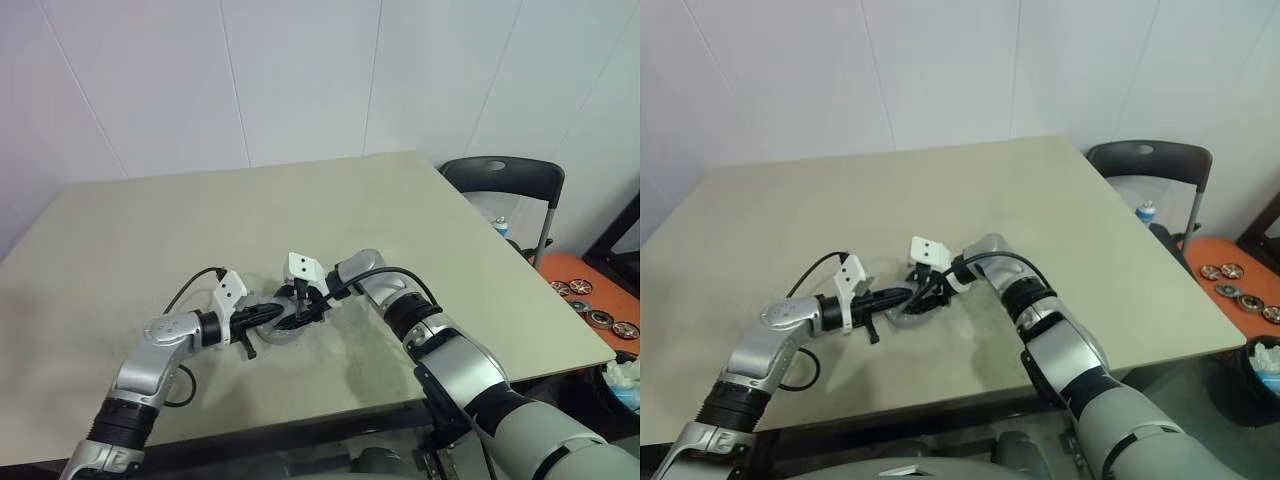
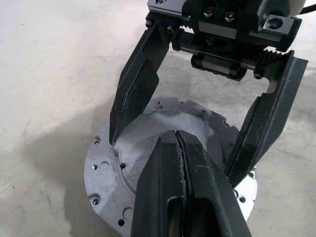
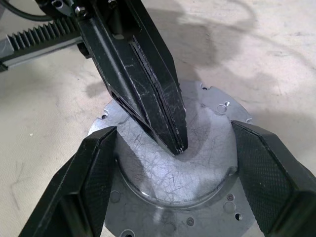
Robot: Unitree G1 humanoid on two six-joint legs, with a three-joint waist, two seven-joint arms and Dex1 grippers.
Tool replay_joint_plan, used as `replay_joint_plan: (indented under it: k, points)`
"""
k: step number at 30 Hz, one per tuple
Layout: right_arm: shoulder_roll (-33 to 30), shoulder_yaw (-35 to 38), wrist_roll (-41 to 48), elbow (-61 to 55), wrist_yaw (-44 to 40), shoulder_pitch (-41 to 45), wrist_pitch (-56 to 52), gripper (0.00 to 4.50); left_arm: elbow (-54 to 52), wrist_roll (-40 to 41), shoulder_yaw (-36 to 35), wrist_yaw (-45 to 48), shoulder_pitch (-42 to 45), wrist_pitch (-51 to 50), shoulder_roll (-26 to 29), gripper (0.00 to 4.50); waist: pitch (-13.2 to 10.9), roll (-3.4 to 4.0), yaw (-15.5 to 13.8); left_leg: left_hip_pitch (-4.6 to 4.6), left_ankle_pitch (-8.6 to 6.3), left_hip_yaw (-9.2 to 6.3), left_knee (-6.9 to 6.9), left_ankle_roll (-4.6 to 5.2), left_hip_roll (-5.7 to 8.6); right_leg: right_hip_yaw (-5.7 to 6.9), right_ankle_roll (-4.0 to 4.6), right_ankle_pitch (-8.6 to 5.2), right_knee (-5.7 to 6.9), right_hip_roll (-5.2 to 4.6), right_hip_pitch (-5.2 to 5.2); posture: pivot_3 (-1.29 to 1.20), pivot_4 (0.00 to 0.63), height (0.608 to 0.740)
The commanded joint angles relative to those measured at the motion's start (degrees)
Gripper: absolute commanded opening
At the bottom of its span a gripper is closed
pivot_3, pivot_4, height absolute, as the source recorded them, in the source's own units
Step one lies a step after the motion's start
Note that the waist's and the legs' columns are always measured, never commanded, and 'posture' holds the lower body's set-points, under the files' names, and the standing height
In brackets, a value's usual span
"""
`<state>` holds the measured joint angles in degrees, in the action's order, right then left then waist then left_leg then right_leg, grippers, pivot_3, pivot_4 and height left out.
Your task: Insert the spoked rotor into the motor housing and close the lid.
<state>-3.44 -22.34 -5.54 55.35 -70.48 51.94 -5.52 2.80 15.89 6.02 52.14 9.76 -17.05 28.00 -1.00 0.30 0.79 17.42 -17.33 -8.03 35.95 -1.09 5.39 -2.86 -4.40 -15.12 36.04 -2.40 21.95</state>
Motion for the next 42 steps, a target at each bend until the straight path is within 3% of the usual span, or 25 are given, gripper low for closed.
replay_joint_plan:
  k: [1, 7, 10, 27, 42]
  points:
    - [-0.83, -3.02, -4.26, 4.02, 1.89, -3.28, -3.8, 3.21, -0.11, -0.68, 0.8, -0.51, -0.29, -0.77, -0.22, 0.04, 0.0, 0.0, 0.0, 0.0, 0.0, 0.0, 0.0, 0.0, 0.0, 0.0, 0.0, 0.0, 0.0, 0.0, 0.0, 0.0, 0.0, 0.74]
    - [-0.72, -2.66, -4.4, 4.27, 3.37, -2.93, -1.44, 3.21, -0.1, -0.7, 0.33, -0.78, -0.42, -0.46, -0.11, 0.04, -0.01, 0.0, 0.03, 0.01, -0.01, 0.0, 0.0, -0.01, 0.0, 0.0, -0.01, -0.01, 0.0, 0.0, 0.0, 0.0, 0.0, 0.74]
    - [-0.95, -2.51, -3.86, 4.11, 1.46, -2.45, -3.6, 4.12, 0.14, -0.76, 0.11, -0.89, -0.35, -0.14, -0.04, 0.0, -0.02, 0.01, 0.04, 0.01, -0.01, -0.01, 0.0, -0.02, 0.0, 0.0, 0.0, -0.01, 0.0, 0.0, 0.0, 0.0, 0.0, 0.74]
    - [-3.81, 2.57, 3.53, -6.94, -8.63, -0.51, -10.7, 4.12, 1.61, -0.73, -0.13, -0.84, 1.41, 0.53, -0.53, 0.0, -0.14, -0.11, -0.21, 0.92, 0.06, -0.05, 0.0, 0.14, 0.08, 0.05, -0.08, 0.21, -0.08, -0.07, 0.71, 0.0, 0.0, 0.74]
    - [-5.51, 9.34, 6.02, -1.97, -1.53, 4.47, -10.77, 4.12, 0.8, 0.36, -0.07, 0.76, 0.35, -0.71, 0.2, 0.0, -0.2, -0.12, -0.11, 1.87, 0.06, -0.05, -0.02, 0.14, 0.15, 0.06, -0.01, 0.29, -0.03, -0.13, 1.64, 0.0, 0.0, 0.74]
